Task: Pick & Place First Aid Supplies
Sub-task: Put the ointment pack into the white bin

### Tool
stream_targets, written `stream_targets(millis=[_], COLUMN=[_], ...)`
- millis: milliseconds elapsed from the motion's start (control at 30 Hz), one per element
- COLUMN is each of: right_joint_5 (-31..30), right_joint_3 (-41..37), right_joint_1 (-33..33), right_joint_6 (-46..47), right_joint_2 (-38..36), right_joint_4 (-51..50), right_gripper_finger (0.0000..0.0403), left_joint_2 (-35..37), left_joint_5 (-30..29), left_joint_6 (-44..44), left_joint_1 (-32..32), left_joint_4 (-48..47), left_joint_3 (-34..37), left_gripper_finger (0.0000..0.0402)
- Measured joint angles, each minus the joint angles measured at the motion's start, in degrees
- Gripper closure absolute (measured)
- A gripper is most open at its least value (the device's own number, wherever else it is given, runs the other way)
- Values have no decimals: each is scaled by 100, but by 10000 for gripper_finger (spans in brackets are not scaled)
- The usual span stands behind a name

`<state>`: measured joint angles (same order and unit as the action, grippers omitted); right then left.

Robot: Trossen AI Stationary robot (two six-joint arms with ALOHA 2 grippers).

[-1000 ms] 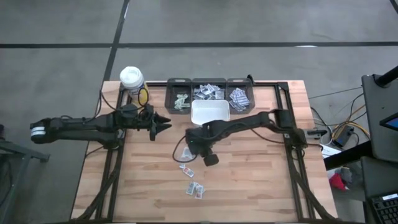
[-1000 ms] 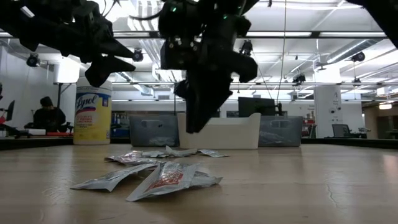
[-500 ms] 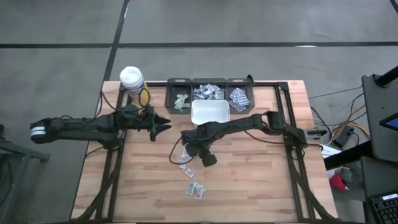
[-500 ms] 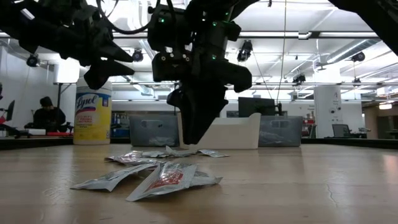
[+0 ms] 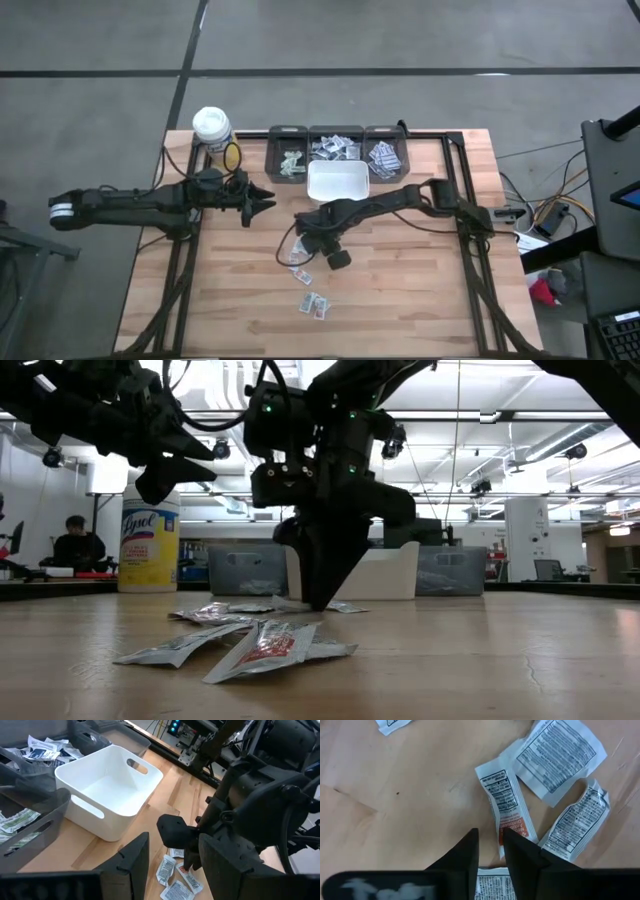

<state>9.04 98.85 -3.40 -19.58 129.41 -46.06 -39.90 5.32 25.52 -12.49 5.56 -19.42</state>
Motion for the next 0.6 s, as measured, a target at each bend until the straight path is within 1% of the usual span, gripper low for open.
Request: stream_targets(millis=[167,333,467,600], right_joint_5=[-28,-360,-453,-462], right_joint_3=[-259,-376,-393,-381], right_joint_1=[1,-11,-11,-11], right_joint_6=[78,296,311,389], right_joint_2=[-40,-46,-39,-65], right_joint_4=[249,280,255,196], right_gripper_finger=[336,363,389,394], left_joint_2=[0,0,0,0], left_joint_5=[0,-35,-85,-84], left_joint_6=[6,48,50,50], left_joint_1=[0,0,0,-1], left_joint_4=[0,0,2,1], left_joint_3=[0,0,0,0], left_gripper_finger=[236,236,237,237])
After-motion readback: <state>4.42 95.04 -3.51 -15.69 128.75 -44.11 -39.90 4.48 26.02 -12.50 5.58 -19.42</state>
